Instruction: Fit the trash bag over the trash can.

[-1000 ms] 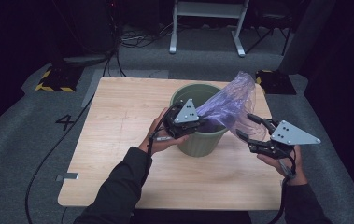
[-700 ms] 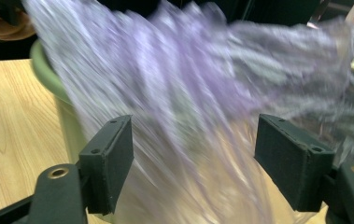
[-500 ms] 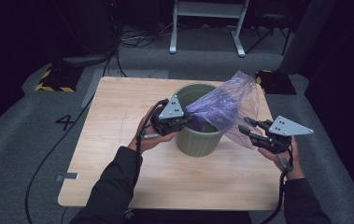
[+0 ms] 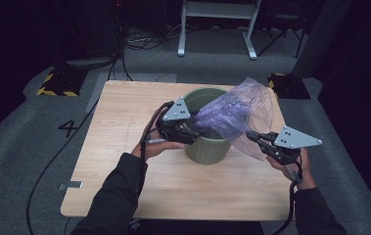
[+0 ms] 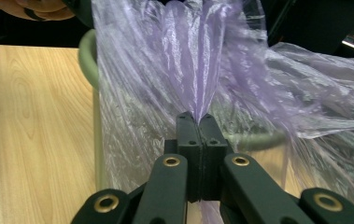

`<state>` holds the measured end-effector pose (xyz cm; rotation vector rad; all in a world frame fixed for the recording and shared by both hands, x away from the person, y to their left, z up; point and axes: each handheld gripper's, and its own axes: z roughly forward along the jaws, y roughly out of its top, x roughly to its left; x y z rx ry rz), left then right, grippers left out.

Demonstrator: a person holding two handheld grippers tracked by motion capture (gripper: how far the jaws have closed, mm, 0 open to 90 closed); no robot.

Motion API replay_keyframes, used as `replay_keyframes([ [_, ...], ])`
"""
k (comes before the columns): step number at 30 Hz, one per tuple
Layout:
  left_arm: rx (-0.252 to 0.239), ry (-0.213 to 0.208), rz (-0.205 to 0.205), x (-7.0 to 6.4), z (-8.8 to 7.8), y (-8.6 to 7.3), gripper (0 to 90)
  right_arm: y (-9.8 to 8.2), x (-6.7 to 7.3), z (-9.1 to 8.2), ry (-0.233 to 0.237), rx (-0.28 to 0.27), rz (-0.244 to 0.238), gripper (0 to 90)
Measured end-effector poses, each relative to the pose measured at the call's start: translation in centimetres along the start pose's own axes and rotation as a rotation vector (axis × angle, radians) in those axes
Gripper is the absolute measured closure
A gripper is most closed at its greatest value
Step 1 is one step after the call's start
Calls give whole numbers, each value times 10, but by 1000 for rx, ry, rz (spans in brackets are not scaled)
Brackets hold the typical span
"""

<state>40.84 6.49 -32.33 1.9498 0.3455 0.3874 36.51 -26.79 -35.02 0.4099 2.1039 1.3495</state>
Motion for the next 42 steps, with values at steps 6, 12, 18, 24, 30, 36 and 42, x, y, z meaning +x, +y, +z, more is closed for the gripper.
replay_keyframes([
  [6, 37, -7, 37, -12, 12, 10, 502, 8, 12, -2, 13, -17, -35, 900],
  [12, 27, -6, 97, -16, 6, 4, 837, 12, 21, -8, 31, -58, -17, 900],
  [18, 18, 17, 73, -15, -4, -2, 752, 15, 32, -7, 48, -73, -21, 900],
  [24, -39, 3, 14, -21, -10, 6, 383, 24, 44, -1, 75, -68, -66, 900],
  [30, -28, -25, 33, -37, 0, 21, 268, 29, 51, 3, 91, -59, -99, 900],
  [36, 24, 26, 107, -43, 8, 20, 694, 29, 54, 2, 93, -63, -96, 900],
  [42, 9, 17, 101, -37, -2, 5, 774, 27, 56, -2, 87, -84, -80, 900],
])
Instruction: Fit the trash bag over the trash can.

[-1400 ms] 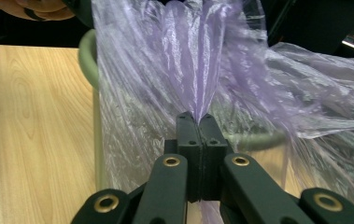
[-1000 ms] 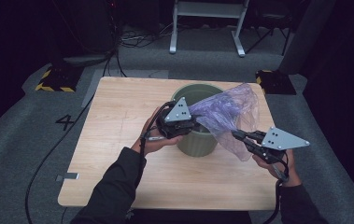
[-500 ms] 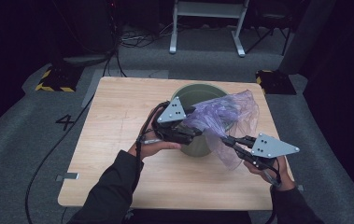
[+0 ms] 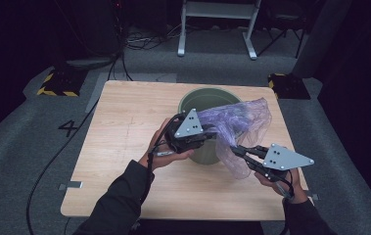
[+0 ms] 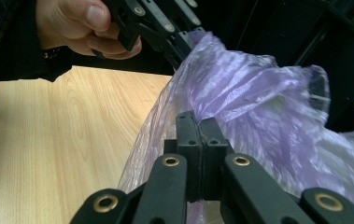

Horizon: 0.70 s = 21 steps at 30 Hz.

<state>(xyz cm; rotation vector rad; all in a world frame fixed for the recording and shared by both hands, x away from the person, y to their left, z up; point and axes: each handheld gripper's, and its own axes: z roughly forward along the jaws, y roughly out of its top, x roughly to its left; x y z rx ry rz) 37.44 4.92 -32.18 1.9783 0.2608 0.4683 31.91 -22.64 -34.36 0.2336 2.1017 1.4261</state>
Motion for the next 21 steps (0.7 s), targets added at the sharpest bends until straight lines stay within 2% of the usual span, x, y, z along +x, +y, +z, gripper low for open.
replay_keyframes([
  [4, -5, -1, -5, 1, -7, -8, 732, 0, 3, 2, 4, 1, -1, 900],
  [7, -10, 11, -27, 1, -13, -14, 665, 1, 6, 5, 13, -5, -8, 900],
  [10, -32, 19, -60, 1, -18, -18, 497, 2, 9, 8, 21, 0, -15, 900],
  [12, -55, 18, -91, 1, -22, -19, 341, 2, 11, 10, 24, 3, -18, 900],
  [13, -63, 39, -104, 0, -25, -20, 265, 2, 12, 11, 26, 2, -19, 900],
  [14, -70, 48, -113, -1, -26, -20, 230, 2, 14, 12, 24, 5, -26, 900],
  [17, -107, 35, -132, -6, -31, -20, 198, 1, 18, 14, 25, 12, -33, 900],
  [21, -119, 18, -100, -19, -30, -11, 189, 1, 22, 19, 31, 26, -49, 900],
])
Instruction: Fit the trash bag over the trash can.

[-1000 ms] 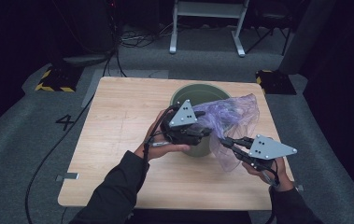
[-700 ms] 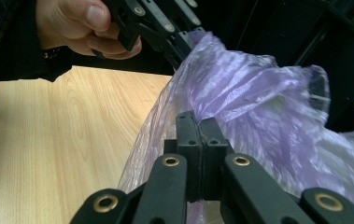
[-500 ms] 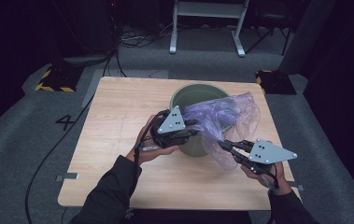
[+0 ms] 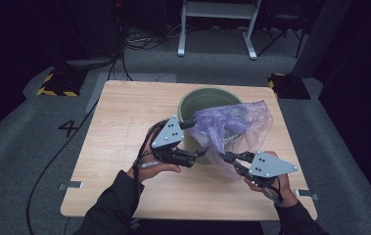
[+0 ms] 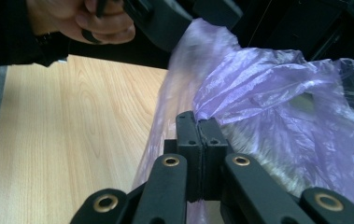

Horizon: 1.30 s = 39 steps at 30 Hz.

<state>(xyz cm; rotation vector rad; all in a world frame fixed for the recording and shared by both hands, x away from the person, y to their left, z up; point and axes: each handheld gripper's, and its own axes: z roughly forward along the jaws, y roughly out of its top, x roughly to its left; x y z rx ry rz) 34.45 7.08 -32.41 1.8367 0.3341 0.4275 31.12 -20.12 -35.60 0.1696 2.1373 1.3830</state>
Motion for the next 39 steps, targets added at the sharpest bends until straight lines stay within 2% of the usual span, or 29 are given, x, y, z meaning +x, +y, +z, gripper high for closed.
replay_keyframes([
  [3, 12, -20, 10, -9, 8, 5, 189, 0, 3, 3, 8, 4, -5, 900],
  [5, 32, -7, 30, -15, 15, 7, 209, -1, 5, 6, 13, 5, -9, 900],
  [7, 50, 4, 43, -18, 21, 5, 278, -1, 8, 8, 17, 6, -12, 900],
  [12, 92, 25, 38, -16, 27, -5, 477, -5, 12, 11, 30, 9, -9, 895],
  [15, 113, 20, 61, -15, 27, -11, 611, -8, 14, 11, 37, 16, -6, 881],
  [19, 106, 26, 65, -13, 23, -17, 754, -12, 15, 9, 42, 9, 1, 792],
  [20, 101, 39, 60, -12, 21, -18, 785, -13, 14, 7, 45, 0, 6, 768],
  [22, 98, 23, 53, -9, 19, -21, 835, -14, 14, 2, 41, -8, 16, 711],
  [25, 97, 30, 54, -4, 14, -26, 869, -15, 12, -4, 35, -14, 23, 637],
  [28, 86, 23, 33, 0, 10, -30, 867, -17, 8, -11, 23, -18, 41, 546],
  [31, 79, 30, 16, 4, 6, -36, 862, -19, 2, -21, -20, -23, 50, 503],
  [34, 75, 41, -3, 8, 3, -40, 855, -23, -8, -34, -113, -21, 55, 477],
  [37, 66, 53, -19, 13, 0, -43, 854, -26, -20, -41, -233, 17, 45, 458],
  [39, 61, 57, -26, 17, -1, -44, 853, -30, -30, -42, -276, 49, 33, 439],
])
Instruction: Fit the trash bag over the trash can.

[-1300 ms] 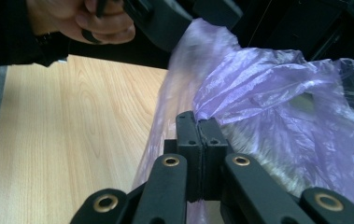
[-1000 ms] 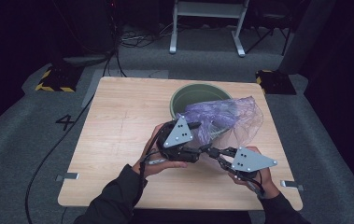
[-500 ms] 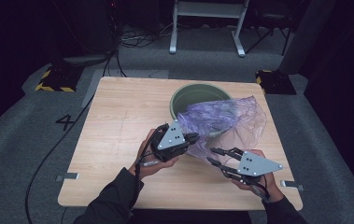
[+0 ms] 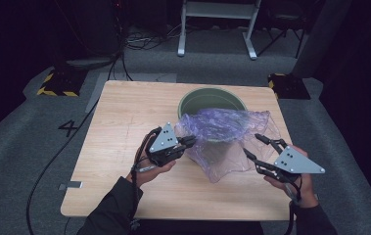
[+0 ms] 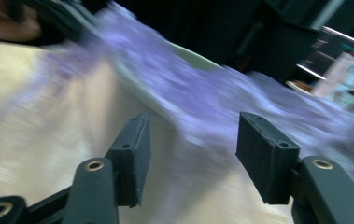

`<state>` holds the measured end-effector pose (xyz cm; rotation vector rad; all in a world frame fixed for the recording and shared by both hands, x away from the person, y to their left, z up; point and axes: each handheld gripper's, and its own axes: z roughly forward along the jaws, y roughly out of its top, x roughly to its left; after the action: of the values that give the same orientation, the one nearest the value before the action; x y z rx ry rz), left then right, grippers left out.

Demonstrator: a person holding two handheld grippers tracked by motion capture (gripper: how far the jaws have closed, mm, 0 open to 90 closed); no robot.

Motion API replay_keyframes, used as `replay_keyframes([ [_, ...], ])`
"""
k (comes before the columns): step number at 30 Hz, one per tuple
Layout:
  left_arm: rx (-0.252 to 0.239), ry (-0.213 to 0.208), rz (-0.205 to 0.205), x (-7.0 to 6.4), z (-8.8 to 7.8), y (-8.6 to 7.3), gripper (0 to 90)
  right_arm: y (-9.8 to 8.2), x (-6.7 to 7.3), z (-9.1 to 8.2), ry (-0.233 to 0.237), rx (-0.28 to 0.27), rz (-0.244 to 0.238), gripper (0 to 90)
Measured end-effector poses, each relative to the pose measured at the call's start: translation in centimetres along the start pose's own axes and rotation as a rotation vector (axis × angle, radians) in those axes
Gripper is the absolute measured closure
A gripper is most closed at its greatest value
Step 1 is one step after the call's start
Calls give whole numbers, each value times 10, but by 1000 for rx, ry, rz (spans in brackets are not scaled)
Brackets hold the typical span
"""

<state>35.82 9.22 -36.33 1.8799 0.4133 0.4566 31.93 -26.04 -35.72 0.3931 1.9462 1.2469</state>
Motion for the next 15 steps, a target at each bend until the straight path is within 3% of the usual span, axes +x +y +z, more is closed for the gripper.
replay_keyframes([
  [2, -3, 3, -6, 2, -1, 0, 852, -4, -9, 4, -31, 33, -16, 403],
  [4, -3, 5, -12, 5, -3, -1, 850, -8, -17, 9, -15, 51, -20, 378],
  [6, -1, 10, -10, 7, -3, -1, 850, -10, -23, 11, -67, 73, -48, 359],
  [8, 3, 11, -14, 10, -4, -1, 839, -10, -29, 10, -54, 52, -34, 358],
  [12, 8, 24, -23, 17, -5, 0, 810, -4, -39, 14, -116, 79, -65, 335],
  [15, 12, 35, -22, 20, -7, 1, 761, -1, -49, 16, -122, 74, -41, 329],
])
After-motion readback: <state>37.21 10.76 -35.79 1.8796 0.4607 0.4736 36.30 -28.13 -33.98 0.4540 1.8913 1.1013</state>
